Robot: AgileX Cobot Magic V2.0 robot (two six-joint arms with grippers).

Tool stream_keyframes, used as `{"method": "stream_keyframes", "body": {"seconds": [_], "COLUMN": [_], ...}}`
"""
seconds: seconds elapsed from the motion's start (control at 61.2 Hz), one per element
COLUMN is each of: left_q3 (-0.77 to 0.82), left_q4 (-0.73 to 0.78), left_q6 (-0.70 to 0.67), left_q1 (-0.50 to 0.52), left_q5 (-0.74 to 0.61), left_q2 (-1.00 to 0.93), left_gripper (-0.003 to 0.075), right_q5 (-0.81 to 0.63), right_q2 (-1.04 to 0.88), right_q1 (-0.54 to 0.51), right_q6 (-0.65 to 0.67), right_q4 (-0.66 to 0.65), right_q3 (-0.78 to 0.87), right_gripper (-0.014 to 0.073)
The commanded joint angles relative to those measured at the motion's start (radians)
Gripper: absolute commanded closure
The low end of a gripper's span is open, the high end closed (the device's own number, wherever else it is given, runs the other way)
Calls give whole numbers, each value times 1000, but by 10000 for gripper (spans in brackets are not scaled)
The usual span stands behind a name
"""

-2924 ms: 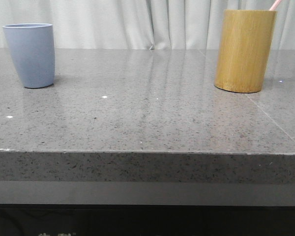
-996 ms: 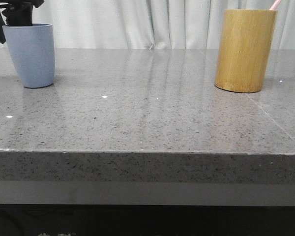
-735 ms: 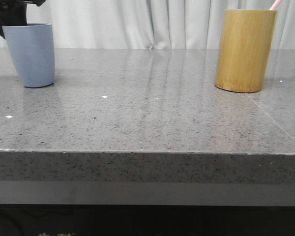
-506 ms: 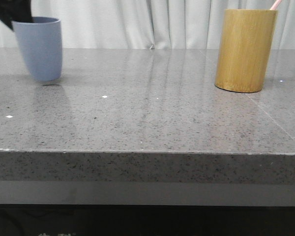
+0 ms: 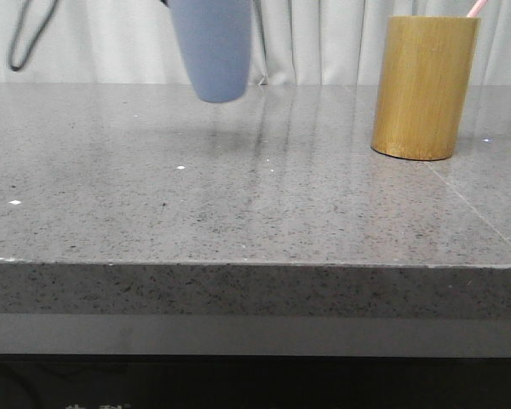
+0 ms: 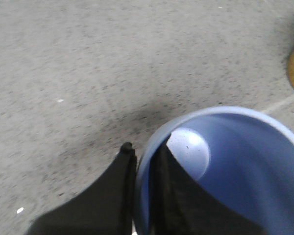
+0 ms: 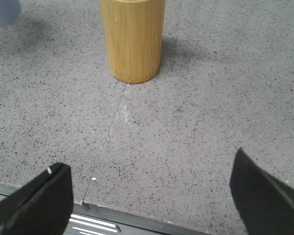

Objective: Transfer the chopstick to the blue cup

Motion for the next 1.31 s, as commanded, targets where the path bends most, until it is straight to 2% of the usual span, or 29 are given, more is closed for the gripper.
{"method": "stream_keyframes", "body": {"seconds": [0.0, 0.343, 0.8, 0.882, 1.013, 1.111, 1.29], "left_q3": [-71, -114, -114, -114, -114, -114, -131], "left_q4": [-8, -13, -28, -28, -28, -30, -33], "left_q6": [-9, -9, -9, -9, -9, -11, -11], "left_q1": [-31, -79, -79, -79, -79, -79, -79], "left_q5": [-33, -17, 21, 21, 17, 6, 14], "left_q2": [-18, 49, 74, 74, 74, 74, 74], "left_gripper": [739, 739, 733, 676, 482, 381, 373], "right_q5": [-62, -62, -62, -62, -62, -62, -80], "right_q2": [10, 10, 10, 10, 10, 10, 10], "right_q1": [3, 3, 3, 3, 3, 3, 0], "right_q6": [-11, -11, -11, -11, -11, -11, -10], "right_q4": [9, 9, 9, 9, 9, 9, -7], "right_q3": [-33, -33, -33, -33, -33, -33, -33], "right_gripper": [-61, -61, -61, -61, -61, -61, -61]}}
